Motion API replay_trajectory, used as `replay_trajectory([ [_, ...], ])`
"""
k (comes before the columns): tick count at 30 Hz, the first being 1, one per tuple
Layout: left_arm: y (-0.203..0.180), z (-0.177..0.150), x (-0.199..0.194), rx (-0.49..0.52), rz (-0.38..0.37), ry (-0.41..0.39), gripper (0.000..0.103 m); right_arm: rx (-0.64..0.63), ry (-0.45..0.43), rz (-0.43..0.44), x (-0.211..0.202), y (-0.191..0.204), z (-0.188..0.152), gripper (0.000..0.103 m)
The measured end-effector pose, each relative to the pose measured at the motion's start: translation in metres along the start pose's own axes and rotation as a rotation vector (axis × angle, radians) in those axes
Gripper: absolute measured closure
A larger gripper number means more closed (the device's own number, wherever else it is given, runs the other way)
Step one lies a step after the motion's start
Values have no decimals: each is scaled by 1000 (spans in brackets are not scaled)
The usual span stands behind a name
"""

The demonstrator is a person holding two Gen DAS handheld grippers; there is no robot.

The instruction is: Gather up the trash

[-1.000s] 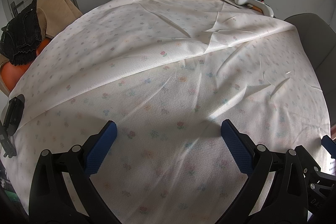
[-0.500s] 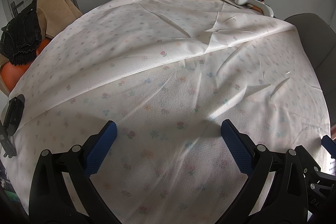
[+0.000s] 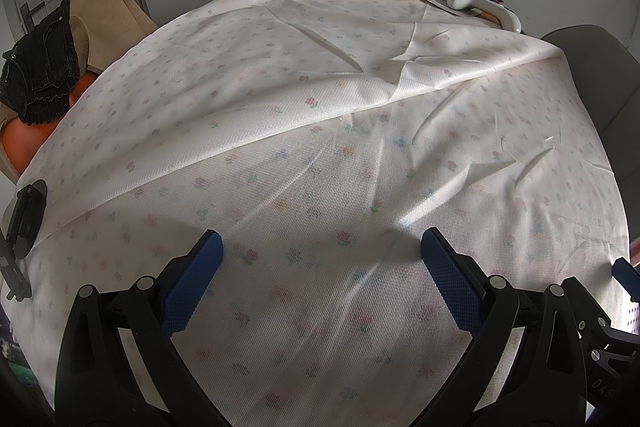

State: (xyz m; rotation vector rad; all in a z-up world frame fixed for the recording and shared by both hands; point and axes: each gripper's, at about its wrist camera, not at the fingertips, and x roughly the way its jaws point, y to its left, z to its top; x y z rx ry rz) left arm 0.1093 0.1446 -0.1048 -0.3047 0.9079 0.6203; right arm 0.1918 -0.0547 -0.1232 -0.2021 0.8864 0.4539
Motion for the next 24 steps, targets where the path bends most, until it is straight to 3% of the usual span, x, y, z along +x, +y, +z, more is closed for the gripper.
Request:
replay_trajectory([
  [24,0,0,0,0,0,0,4,0,0,0,0,0,0,6],
])
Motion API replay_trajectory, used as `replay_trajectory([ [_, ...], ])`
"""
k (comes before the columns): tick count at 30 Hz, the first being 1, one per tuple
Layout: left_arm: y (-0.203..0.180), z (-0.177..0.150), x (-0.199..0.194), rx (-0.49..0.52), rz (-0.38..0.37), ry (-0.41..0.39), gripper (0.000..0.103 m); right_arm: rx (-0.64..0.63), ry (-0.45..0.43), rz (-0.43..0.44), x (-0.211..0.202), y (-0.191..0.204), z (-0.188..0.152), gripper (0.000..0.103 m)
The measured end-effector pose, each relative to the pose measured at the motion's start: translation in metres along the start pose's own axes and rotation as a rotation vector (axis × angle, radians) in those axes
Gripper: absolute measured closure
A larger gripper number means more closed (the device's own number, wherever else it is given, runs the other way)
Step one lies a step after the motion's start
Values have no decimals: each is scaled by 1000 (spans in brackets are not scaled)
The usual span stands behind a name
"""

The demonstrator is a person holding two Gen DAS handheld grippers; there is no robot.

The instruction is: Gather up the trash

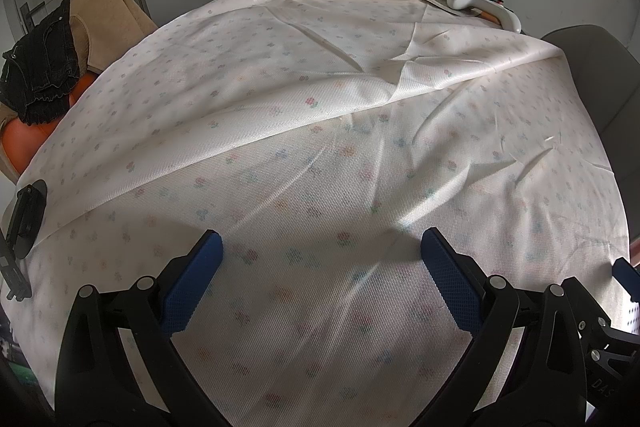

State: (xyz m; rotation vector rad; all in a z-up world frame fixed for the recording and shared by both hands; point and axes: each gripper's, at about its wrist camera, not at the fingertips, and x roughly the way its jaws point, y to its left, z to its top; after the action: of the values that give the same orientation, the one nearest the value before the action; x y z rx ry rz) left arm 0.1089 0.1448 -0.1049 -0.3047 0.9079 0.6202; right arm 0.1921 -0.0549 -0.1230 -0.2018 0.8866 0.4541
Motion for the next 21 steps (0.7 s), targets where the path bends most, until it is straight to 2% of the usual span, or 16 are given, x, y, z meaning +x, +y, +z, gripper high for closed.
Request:
replay_trajectory([
  [21,-1,0,0,0,0,0,4,0,0,0,1,0,0,6],
])
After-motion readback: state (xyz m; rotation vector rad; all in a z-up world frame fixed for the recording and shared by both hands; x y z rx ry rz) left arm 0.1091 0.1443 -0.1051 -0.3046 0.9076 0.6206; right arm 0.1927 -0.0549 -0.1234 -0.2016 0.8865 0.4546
